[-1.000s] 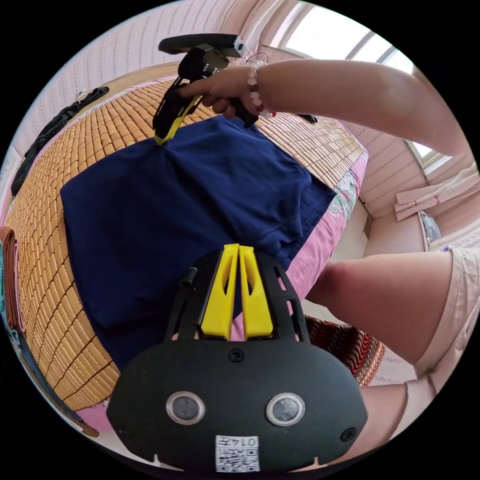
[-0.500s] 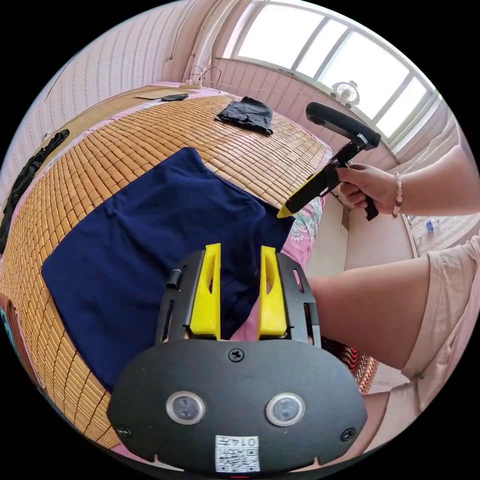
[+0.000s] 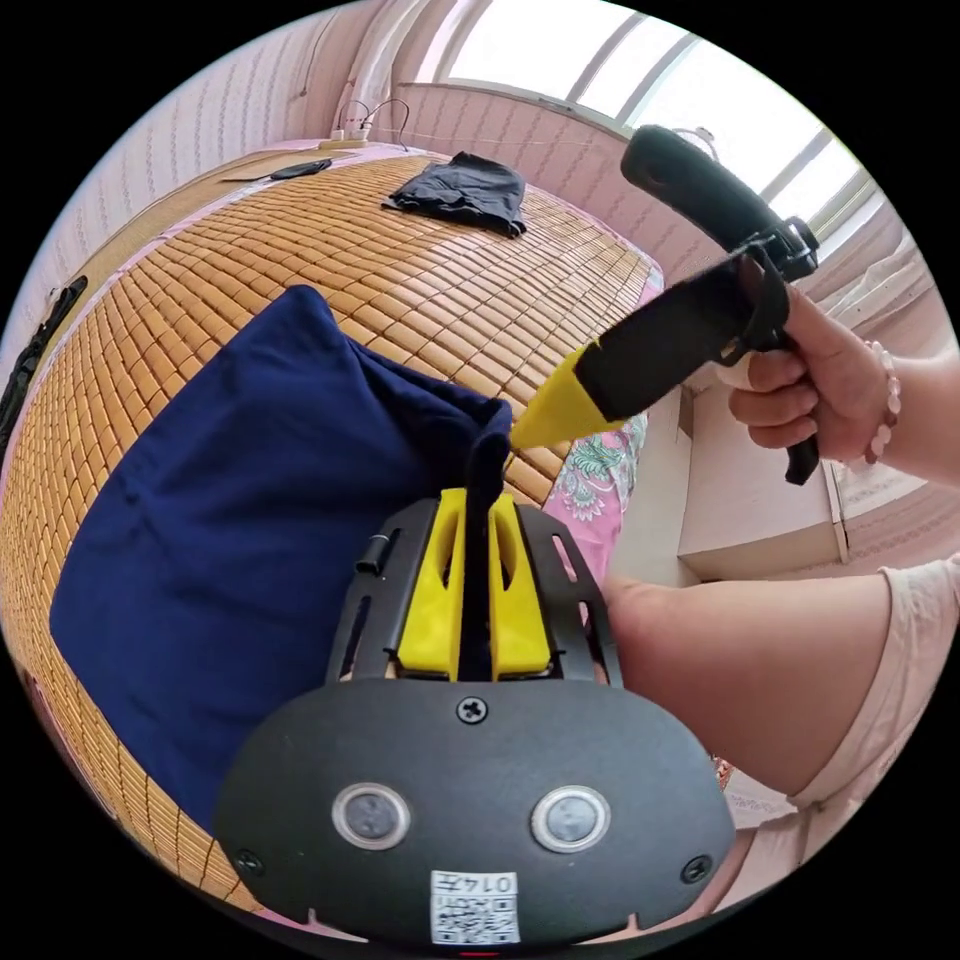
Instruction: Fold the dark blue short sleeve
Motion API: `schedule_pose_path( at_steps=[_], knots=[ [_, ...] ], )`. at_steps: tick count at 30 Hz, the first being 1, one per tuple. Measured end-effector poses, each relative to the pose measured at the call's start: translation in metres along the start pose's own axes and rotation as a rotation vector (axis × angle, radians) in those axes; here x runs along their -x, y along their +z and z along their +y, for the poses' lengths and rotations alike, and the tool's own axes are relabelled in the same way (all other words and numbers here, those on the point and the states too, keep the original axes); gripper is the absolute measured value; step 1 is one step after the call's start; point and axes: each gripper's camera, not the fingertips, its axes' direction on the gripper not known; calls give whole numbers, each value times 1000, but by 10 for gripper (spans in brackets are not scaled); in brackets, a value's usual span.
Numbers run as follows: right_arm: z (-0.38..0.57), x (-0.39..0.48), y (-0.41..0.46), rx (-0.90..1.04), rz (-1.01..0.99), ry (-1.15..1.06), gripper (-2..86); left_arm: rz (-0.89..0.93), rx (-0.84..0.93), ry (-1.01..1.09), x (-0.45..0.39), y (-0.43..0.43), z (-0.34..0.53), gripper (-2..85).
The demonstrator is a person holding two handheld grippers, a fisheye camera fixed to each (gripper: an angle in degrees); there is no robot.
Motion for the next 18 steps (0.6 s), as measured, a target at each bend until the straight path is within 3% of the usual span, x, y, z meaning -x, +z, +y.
schedule_pose_path(
  at_steps=[2, 6, 8, 18],
  knots=[
    [1, -31, -27, -141, -10, 73, 147, 37, 8, -27, 6, -3, 0, 32],
    [-2, -84, -31, -218, -80, 175, 163, 37, -10, -13, 6, -12, 4, 30],
    [-7, -102, -20, -270, -210, 203, 159, 38, -17, 4, 4, -21, 7, 30],
    [-76, -122, -8, -393, -361, 168, 75, 88, -49, 15, 8, -51, 18, 22]
  ],
)
